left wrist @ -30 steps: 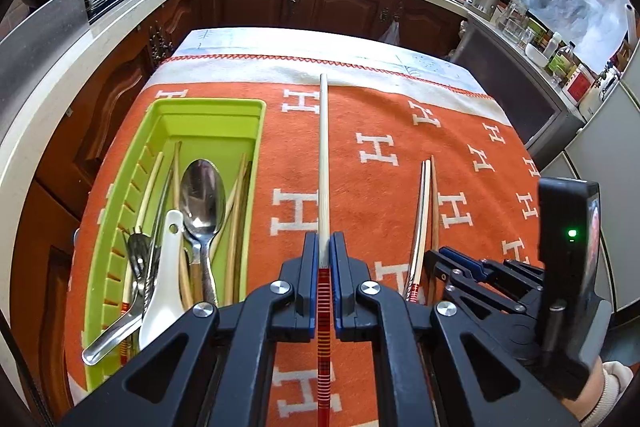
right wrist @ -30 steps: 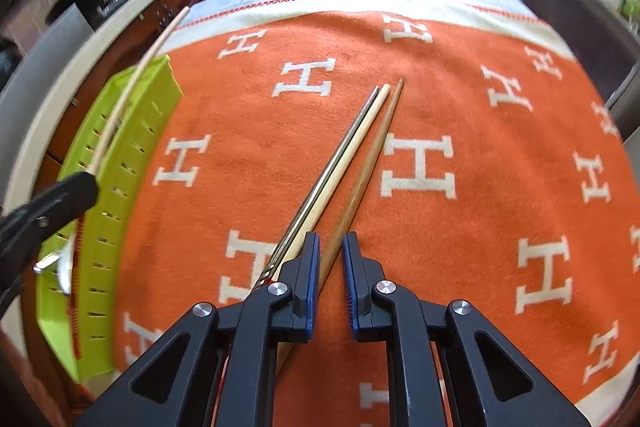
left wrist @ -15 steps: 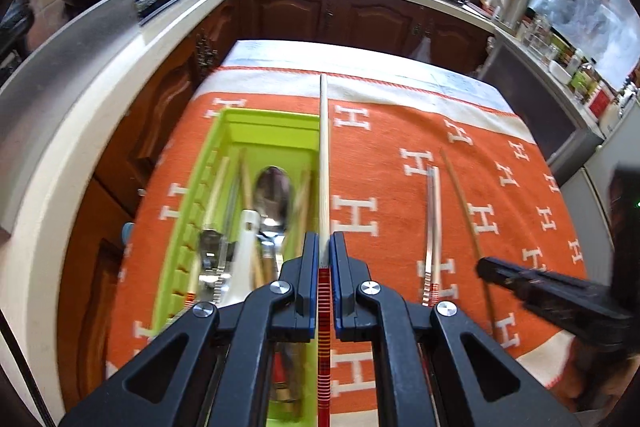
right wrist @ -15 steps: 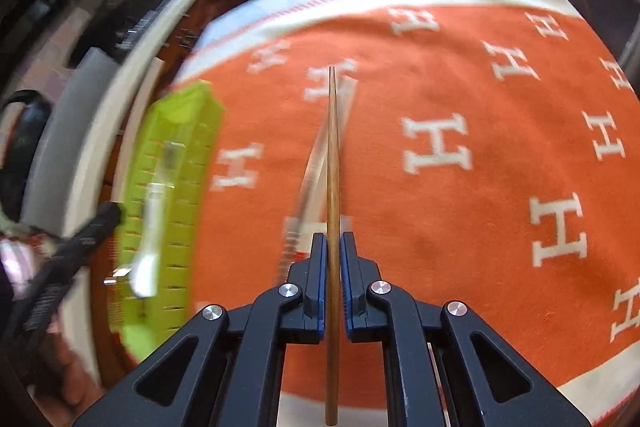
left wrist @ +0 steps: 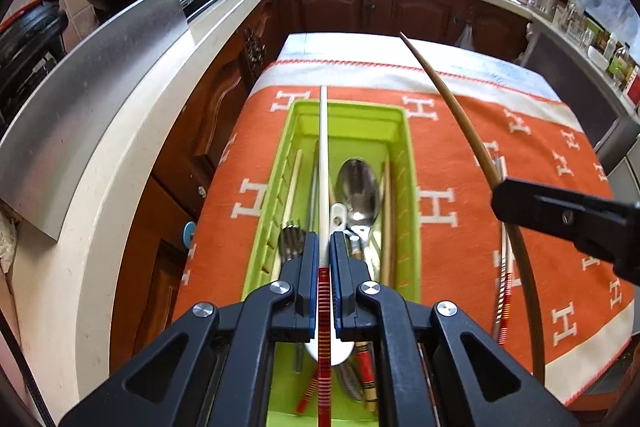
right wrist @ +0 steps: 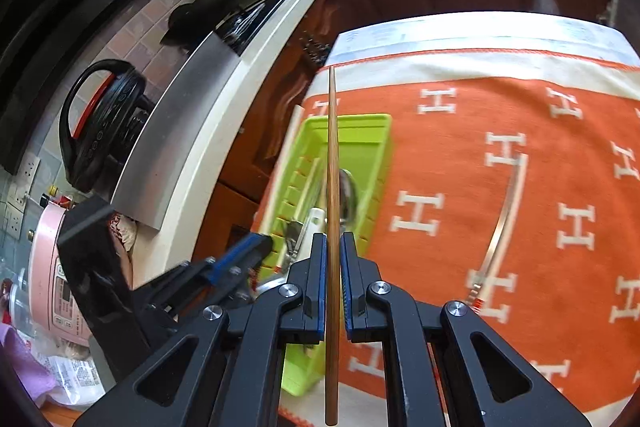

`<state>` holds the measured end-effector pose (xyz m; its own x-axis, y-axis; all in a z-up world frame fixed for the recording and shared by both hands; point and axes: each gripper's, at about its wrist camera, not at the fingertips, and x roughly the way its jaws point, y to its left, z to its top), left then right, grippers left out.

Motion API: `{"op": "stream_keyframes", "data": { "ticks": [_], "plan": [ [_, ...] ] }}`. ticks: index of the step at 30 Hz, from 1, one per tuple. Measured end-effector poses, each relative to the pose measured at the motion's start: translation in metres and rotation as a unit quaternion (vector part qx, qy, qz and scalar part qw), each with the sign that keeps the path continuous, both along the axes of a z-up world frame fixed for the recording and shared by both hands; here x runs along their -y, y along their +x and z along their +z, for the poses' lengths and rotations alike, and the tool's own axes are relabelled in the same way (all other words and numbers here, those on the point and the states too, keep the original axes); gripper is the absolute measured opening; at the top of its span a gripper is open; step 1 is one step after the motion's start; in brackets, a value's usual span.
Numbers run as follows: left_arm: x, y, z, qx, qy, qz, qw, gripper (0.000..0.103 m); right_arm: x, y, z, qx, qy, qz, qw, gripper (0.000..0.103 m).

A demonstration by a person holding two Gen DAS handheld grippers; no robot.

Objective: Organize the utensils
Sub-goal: 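Carry both chopsticks into the green tray and open both tools, then move both open tools back over the last metal and wooden chopsticks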

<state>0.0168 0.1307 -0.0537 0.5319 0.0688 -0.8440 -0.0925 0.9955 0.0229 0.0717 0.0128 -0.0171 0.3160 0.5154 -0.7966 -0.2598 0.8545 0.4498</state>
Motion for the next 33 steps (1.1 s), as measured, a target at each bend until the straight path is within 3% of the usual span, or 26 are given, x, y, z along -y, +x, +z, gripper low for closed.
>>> {"op": "stream_keyframes", "data": {
  "ticks": [6,10,14,16,21,26,33],
  "plan": [
    [-0.011,0.002,-0.007,-0.012,0.006,0.005,0.9999,0.006,-0.031,0.010,-0.019,-0.021,0.004,0.011,1.000,0.006],
    [-0.017,0.003,-0.009,-0.012,0.005,0.014,0.9998,0.020,-0.035,0.014,-0.037,-0.052,0.011,0.021,0.998,0.009],
    [-0.023,0.003,-0.008,-0.013,0.002,0.024,0.9996,0.021,-0.034,0.010,-0.043,-0.057,0.004,0.025,0.998,0.022],
    [-0.023,0.003,-0.007,-0.013,-0.003,0.024,0.9996,0.021,-0.031,0.008,-0.044,-0.055,0.002,0.028,0.998,0.023],
    [-0.014,0.002,-0.003,-0.009,0.001,0.014,0.9999,0.023,-0.012,-0.002,-0.038,-0.039,-0.015,0.031,0.999,0.028],
    [-0.002,-0.001,0.006,0.004,-0.008,0.002,1.0000,0.038,0.018,-0.015,-0.029,-0.006,-0.041,0.030,0.999,0.035],
    [0.022,-0.004,0.017,0.015,-0.037,-0.023,0.9990,0.041,0.069,-0.039,-0.021,0.050,-0.080,0.012,0.995,0.035]
  ]
}}
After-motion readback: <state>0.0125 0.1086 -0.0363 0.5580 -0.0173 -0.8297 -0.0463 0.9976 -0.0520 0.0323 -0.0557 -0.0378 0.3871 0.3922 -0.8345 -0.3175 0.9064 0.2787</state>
